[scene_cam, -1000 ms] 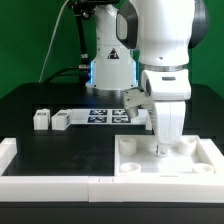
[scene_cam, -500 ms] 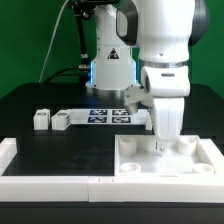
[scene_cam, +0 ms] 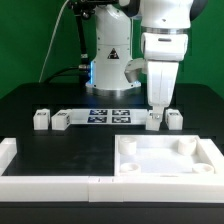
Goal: Assemble one leg
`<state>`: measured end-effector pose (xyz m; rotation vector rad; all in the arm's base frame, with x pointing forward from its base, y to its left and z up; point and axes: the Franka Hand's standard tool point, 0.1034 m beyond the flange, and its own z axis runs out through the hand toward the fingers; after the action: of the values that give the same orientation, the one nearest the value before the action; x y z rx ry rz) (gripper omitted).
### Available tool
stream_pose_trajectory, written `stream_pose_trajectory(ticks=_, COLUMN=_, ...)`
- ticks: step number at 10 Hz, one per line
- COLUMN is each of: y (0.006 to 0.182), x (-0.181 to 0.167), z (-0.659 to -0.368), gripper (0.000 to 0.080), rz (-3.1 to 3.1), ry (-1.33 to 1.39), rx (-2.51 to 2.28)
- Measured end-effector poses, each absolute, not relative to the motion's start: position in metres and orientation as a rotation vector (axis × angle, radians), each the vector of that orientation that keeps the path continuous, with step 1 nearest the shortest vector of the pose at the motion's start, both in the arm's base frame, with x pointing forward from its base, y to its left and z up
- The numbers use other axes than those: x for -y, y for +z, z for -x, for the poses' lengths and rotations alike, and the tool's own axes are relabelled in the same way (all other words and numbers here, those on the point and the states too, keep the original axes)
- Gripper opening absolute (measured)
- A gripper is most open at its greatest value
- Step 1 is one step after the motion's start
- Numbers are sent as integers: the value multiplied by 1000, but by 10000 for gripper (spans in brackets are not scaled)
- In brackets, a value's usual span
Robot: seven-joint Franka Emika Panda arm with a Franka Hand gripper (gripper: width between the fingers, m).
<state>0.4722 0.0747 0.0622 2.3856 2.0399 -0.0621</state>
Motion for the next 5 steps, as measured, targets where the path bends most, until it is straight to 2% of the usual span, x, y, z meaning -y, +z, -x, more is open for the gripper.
stream_pose_trajectory(ticks=5, y=62, x=-75, z=-471, gripper=649, rz=-2720, ry=-62, rx=-1559)
